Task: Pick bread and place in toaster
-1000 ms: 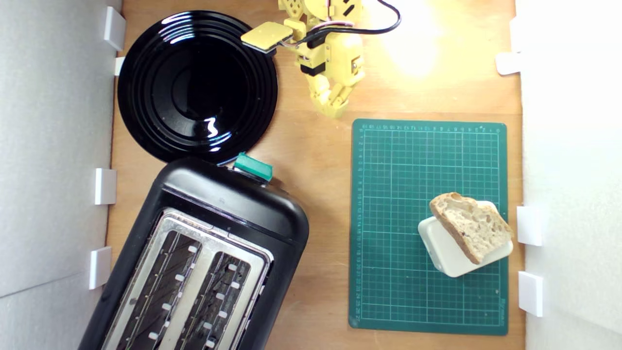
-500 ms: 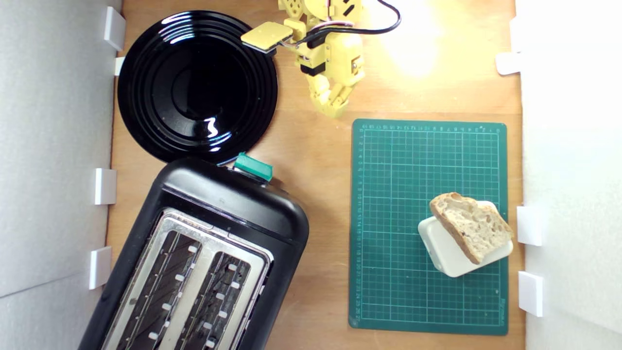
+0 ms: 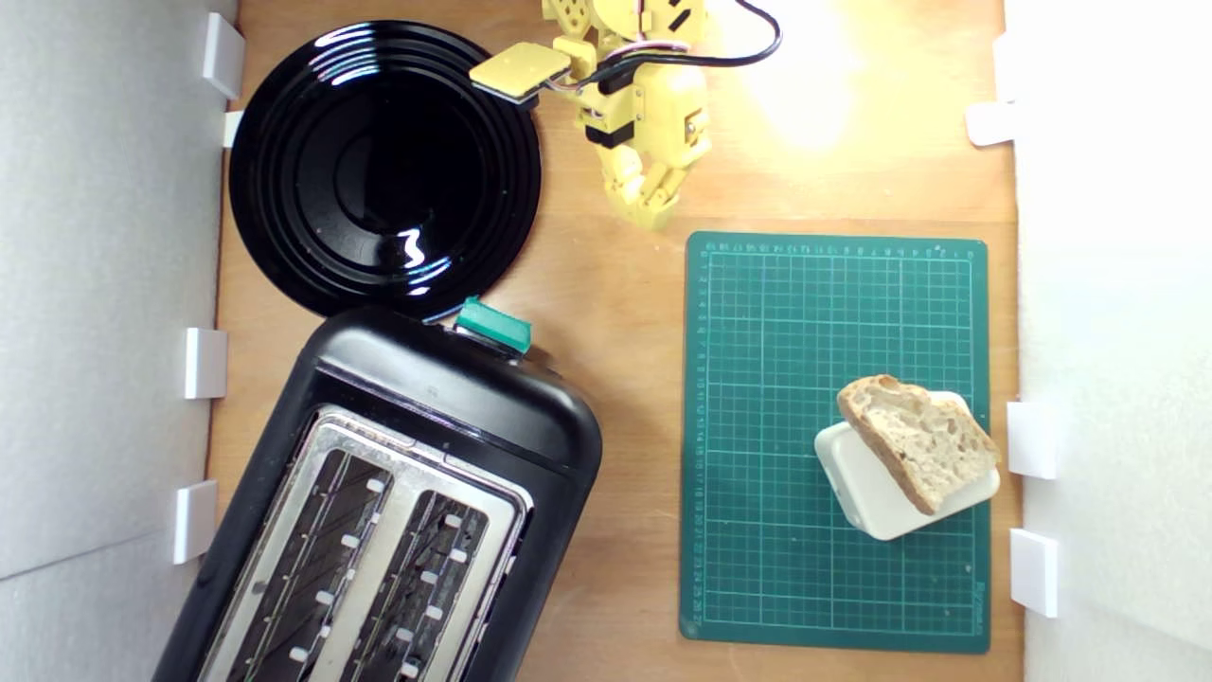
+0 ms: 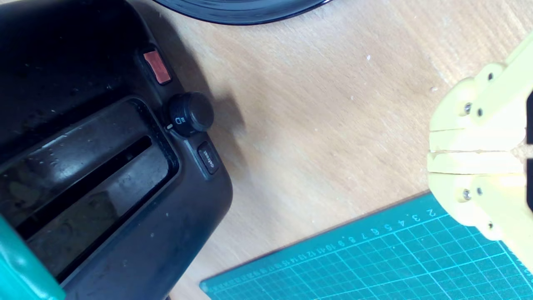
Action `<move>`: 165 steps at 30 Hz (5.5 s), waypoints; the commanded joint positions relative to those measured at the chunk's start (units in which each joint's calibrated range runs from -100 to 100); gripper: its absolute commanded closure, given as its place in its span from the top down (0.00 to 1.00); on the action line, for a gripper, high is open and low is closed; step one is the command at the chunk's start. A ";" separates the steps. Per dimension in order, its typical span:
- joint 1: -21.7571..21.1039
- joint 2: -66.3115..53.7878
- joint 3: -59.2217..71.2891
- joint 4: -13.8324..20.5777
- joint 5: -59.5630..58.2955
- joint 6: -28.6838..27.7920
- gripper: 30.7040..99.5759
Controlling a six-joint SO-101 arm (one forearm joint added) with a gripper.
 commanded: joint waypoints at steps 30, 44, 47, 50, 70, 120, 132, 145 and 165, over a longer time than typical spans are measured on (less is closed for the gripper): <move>0.07 12.21 -3.43 0.26 -9.50 -0.15 0.08; -0.34 36.59 -9.24 -2.64 -43.29 -0.41 0.09; -0.66 43.33 -8.96 -2.64 -51.14 -0.57 0.09; -0.74 49.73 -8.96 -1.73 -57.71 -2.14 0.09; -1.38 72.69 -9.15 20.02 -85.70 -15.37 0.09; -3.72 101.48 -28.30 25.83 -107.54 -21.44 0.84; -5.66 107.80 -36.02 26.10 -107.62 -21.39 0.84; -8.15 113.29 -43.64 25.46 -107.62 -21.33 0.84; -9.76 118.53 -51.72 25.19 -107.45 -21.23 0.84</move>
